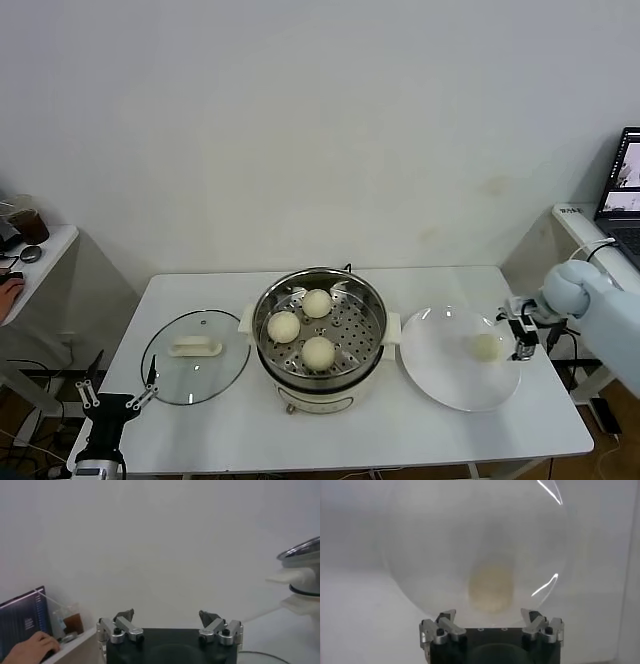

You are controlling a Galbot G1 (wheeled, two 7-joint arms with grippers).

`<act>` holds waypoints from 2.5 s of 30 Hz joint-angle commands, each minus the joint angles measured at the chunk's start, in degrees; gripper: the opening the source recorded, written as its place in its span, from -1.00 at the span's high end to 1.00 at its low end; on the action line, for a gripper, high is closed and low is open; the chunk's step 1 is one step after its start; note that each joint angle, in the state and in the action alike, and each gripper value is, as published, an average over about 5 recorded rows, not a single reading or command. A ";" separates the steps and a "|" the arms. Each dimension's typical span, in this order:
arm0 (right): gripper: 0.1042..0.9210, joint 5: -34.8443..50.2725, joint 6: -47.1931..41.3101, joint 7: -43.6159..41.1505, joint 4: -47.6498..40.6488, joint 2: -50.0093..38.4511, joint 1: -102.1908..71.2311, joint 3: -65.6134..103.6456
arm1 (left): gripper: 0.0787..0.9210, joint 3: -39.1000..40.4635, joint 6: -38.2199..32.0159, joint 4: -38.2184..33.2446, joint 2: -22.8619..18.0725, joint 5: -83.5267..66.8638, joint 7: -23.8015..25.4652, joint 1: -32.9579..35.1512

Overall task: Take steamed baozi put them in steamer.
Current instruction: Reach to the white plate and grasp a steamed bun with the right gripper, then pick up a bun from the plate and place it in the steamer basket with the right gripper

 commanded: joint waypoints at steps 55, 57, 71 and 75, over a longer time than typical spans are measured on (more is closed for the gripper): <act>-0.12 53.64 -34.50 11.59 28.76 19.11 54.82 -52.32 | -0.77 1.46 0.11 0.42 0.86 0.01 0.10 -2.02; -0.11 53.27 -35.43 12.05 28.09 20.74 52.79 -52.35 | -0.77 1.19 -0.04 0.34 0.67 0.04 0.03 -1.75; -0.08 43.79 -35.00 12.12 18.44 25.70 39.81 -49.73 | -0.77 0.17 -0.15 0.02 -0.28 0.01 -0.26 -1.53; -0.07 40.49 -34.29 12.10 15.94 25.28 37.68 -48.46 | -0.77 0.06 -0.19 0.12 -0.25 -0.02 -0.28 -1.48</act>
